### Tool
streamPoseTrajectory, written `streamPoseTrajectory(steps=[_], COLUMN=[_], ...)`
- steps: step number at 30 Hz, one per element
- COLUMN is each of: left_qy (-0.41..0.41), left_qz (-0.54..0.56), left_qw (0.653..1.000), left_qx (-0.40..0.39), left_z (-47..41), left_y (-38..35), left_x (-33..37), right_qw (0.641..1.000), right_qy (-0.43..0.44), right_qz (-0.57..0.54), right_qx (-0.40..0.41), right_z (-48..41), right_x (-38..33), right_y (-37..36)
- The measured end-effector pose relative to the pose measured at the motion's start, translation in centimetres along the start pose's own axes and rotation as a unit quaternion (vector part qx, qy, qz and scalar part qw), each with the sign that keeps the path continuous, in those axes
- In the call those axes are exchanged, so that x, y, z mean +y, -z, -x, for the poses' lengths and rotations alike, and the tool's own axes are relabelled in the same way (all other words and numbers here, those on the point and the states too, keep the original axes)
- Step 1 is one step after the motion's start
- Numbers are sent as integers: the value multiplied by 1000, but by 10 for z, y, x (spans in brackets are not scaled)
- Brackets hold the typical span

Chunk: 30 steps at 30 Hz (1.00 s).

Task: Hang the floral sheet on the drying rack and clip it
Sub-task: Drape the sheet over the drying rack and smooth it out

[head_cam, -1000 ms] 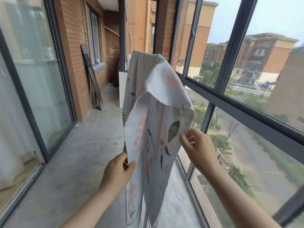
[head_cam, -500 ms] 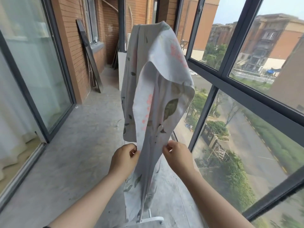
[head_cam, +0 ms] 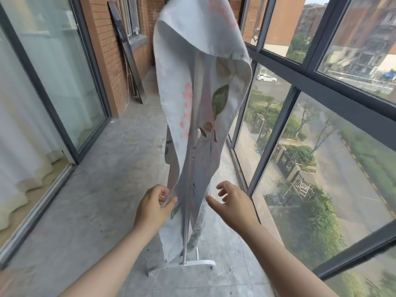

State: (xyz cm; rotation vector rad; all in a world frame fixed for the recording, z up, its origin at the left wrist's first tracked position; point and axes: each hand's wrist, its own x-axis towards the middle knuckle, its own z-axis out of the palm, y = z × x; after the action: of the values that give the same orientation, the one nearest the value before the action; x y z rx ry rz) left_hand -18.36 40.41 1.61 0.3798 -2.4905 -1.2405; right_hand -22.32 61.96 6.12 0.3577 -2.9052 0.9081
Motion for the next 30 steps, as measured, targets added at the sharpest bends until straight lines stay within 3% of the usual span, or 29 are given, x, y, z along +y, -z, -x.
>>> streamPoseTrajectory(steps=[13, 19, 24, 30], left_qy=[77, 96, 66, 100], left_qz=[-57, 7, 140, 193], left_qw=[995, 994, 988, 975], left_qx=[-26, -51, -12, 43], left_z=[10, 16, 20, 36], left_y=[-93, -169, -238, -293], left_x=[-179, -290, -383, -428], right_qw=[998, 997, 990, 983], right_qy=[-47, -24, -11, -22], right_qz=[11, -20, -83, -161], right_qx=[32, 75, 117, 83], right_z=[-21, -19, -10, 2], right_x=[68, 150, 229, 269], right_y=[-196, -309, -408, -473])
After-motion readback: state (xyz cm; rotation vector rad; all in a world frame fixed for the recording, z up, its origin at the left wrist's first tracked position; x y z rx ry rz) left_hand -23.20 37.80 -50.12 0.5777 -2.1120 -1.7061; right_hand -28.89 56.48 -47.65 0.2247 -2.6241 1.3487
